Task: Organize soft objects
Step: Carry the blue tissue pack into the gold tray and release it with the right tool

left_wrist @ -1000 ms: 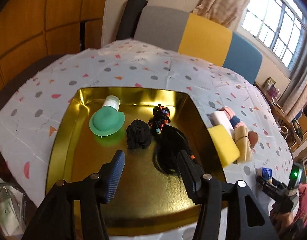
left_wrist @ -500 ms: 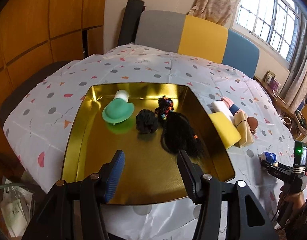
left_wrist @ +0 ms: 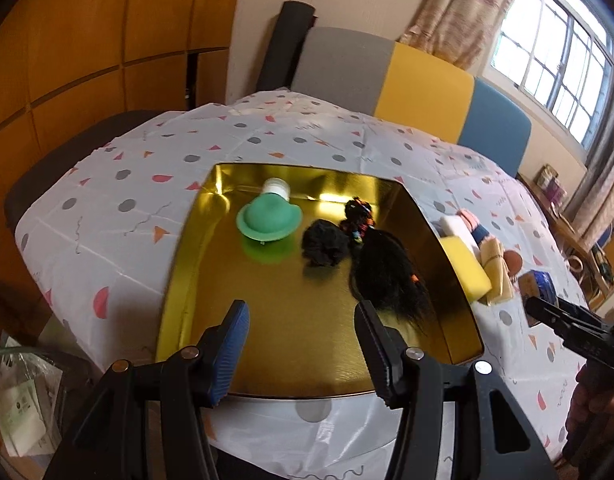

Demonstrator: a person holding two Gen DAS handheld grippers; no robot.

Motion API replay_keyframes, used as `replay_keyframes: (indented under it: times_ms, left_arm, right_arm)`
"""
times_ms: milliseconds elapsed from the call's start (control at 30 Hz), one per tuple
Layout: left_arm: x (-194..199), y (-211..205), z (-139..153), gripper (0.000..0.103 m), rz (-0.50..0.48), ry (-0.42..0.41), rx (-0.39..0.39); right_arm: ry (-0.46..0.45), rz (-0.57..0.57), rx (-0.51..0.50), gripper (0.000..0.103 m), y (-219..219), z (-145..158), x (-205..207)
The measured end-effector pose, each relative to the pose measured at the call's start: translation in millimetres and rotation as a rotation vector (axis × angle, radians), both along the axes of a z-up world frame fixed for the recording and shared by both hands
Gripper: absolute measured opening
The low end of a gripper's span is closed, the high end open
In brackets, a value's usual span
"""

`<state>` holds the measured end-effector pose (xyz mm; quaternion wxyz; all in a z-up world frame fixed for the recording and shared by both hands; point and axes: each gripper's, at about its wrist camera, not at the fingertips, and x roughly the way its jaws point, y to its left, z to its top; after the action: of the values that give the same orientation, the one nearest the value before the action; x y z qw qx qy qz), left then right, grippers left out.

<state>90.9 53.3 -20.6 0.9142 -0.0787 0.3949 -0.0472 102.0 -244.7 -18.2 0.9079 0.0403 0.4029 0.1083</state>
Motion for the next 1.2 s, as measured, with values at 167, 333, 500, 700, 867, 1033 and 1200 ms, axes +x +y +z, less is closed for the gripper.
replay_keyframes:
  times_ms: [167,333,500,700,867,1033,1200]
  left_arm:
    - [-2.4,15.9,1.5,0.055,0.037,-0.003,-0.008]
    - [-4.8,27.9,-2.3,0.055,0.058,0.011,-0.012]
    - [-6.2,34.5,-7.8,0.055,0.073,0.026,-0.014]
    - [-6.0,32.2,-9.5,0.055,0.067,0.028,0.002]
    - [-7.6,27.2,-4.8,0.055,0.053,0.014,0.018]
    - [-10.4,20.5,0.3,0.055,0.035,0.001,0.032]
    - [-12.6,10.0,3.4,0.055,0.008,-0.005,0.043]
  right_arm:
    - [0.047,0.212,-0.014,0.073,82.0,-1.0,19.7]
    - [0.198,0.316,-0.039,0.073,130.9,-34.3,47.9]
    - [0.286,0.31,-0.121,0.074,147.8,-62.8,68.9]
    - [0.258,0.277,-0.175,0.084,147.6,-67.3,75.8]
    - [0.192,0.255,-0.123,0.085,139.6,-53.4,65.0]
    - [0.113,0.197,-0.056,0.085,119.8,-33.1,49.5]
    - [0.069,0.129,-0.028,0.085,95.8,-19.9,39.4]
